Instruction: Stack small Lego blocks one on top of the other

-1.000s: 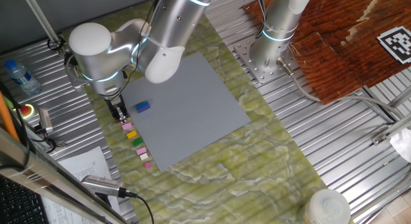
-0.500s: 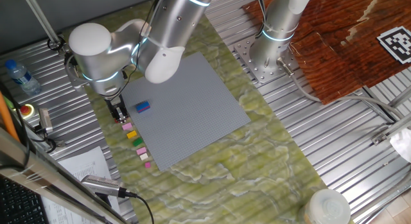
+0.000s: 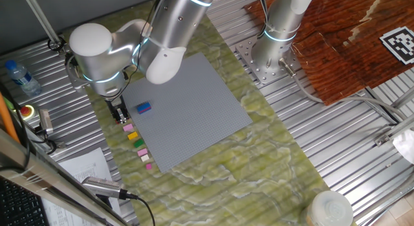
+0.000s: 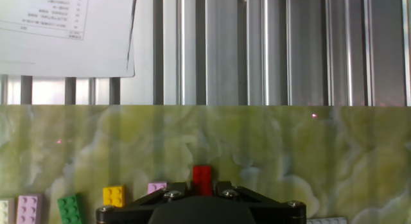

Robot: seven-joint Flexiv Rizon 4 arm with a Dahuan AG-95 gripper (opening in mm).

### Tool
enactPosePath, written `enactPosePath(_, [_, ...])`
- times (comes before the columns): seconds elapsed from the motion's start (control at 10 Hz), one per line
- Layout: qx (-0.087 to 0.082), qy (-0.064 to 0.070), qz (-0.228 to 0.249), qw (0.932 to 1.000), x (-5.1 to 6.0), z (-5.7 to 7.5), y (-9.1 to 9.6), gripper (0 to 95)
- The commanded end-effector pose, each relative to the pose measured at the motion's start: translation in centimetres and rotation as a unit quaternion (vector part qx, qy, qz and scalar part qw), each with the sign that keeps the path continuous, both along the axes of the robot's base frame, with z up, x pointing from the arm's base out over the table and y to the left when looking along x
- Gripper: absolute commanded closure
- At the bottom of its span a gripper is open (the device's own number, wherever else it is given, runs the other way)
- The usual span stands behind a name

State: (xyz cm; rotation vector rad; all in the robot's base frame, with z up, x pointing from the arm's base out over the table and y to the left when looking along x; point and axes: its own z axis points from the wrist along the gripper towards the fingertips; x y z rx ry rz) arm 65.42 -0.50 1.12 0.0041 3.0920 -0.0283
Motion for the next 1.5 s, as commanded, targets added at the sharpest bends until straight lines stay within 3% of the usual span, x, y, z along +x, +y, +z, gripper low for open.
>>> enactPosePath(0.1, [0.0, -0.001, -0.001, 1.0, 0.0, 0.2, 0.0, 95.0])
enactPosePath(0.3, [0.001, 0.002, -0.001, 1.0, -0.1, 1.2, 0.1, 95.0])
enactPosePath(0.6, [0.001, 0.015, -0.006, 0.9999, -0.8, 4.2, 0.4, 95.0])
enactPosePath(0.8, [0.001, 0.018, 0.002, 0.9998, -2.8, 6.4, 0.2, 95.0])
enactPosePath(0.9, [0.002, 0.02, 0.004, 0.9998, -3.4, 6.6, 0.1, 95.0])
enactPosePath(1.0, [0.003, 0.018, 0.016, 0.9997, -5.0, 6.9, -0.5, 95.0])
enactPosePath(1.3, [0.005, 0.004, 0.026, 0.9996, -7.7, 6.7, -1.4, 95.0])
enactPosePath(1.5, [0.014, -0.003, 0.024, 0.9996, -8.3, 6.3, -1.5, 95.0])
